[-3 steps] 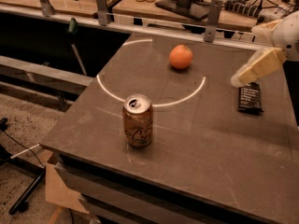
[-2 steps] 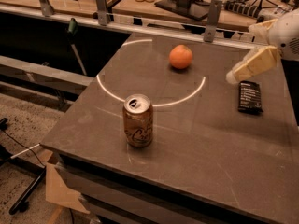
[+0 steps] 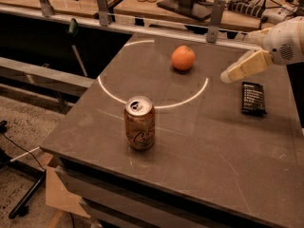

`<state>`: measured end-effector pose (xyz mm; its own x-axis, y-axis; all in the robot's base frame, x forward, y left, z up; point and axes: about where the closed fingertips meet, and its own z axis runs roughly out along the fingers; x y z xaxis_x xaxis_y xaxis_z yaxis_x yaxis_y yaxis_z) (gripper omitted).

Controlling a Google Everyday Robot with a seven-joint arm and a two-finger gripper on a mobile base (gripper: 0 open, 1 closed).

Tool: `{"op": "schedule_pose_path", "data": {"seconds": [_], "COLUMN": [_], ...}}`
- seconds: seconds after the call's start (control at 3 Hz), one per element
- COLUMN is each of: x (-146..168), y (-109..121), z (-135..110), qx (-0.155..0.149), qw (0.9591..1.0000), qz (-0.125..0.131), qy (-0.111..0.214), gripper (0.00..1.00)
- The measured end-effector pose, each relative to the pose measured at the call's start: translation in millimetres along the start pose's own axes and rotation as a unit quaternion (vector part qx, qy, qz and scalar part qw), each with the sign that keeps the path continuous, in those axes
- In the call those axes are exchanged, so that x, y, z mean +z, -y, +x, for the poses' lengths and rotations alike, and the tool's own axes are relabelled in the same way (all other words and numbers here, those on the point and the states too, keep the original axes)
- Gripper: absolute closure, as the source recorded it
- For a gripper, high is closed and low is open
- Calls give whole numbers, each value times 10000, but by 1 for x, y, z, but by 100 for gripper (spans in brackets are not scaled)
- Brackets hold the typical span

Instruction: Move orange near orange can

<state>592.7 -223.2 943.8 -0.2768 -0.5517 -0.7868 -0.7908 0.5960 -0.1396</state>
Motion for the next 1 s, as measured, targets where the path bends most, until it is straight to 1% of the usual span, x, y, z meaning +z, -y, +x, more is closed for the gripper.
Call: {"op": "schedule_pose_path", "data": {"seconds": [0.33, 0.67, 1.0], "x": [30, 63, 98], "y": [25, 38, 38], "z": [12, 21, 19], "qx": [286, 454, 444], "qw": [9994, 9982, 9972], "qz": [14, -130, -298], "qy": [211, 370, 525], "gripper": [0, 0, 0]}}
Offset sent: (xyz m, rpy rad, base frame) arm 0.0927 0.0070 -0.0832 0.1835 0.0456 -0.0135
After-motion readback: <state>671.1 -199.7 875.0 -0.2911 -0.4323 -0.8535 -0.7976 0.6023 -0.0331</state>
